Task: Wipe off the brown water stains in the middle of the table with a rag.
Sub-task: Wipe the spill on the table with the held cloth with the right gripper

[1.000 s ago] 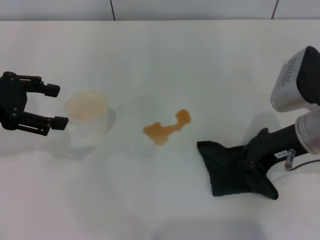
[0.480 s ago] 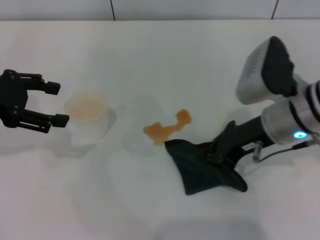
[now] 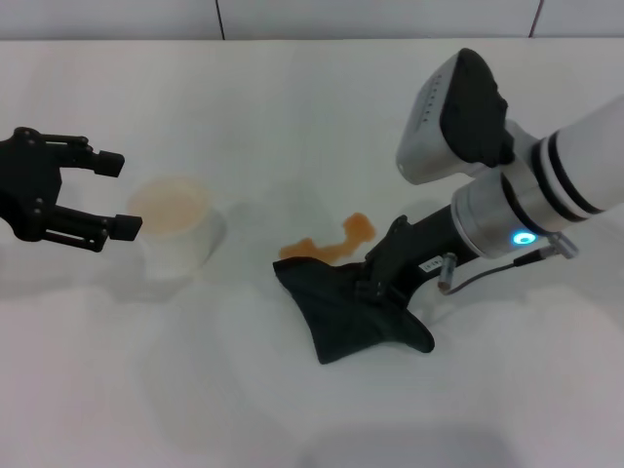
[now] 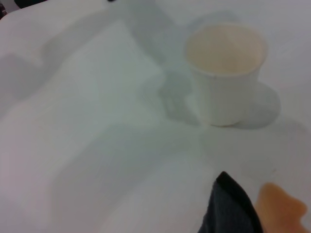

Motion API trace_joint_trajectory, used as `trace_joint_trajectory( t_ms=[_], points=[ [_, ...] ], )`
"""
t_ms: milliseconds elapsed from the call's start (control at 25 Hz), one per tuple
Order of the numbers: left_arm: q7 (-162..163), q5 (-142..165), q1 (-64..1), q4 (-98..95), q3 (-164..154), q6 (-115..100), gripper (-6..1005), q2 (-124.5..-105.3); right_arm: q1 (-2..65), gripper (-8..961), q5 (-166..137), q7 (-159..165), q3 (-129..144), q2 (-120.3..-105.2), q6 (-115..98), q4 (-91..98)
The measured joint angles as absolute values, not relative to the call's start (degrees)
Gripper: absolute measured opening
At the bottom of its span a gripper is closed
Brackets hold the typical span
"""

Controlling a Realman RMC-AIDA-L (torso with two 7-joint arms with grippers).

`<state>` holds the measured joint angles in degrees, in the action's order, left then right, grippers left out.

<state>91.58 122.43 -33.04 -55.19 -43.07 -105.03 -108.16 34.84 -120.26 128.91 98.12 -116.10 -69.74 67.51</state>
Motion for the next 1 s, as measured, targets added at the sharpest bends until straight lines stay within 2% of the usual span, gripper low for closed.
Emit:
trace_joint_trajectory(
  t_ms=[240,1000],
  points=[
    [91.7,122.4,-33.0,-55.2,-43.1,-104.6,886,-108.32,37.8,62,-120.2,129.9,100.1,-116.13,-67.0,64.1],
    [91.8,122.5,-33.0,-55.2,-43.1,-103.3,886,-108.48,40.4,62,-122.8,134.6,101.5,-116.12,-53.4,56.9]
  ],
)
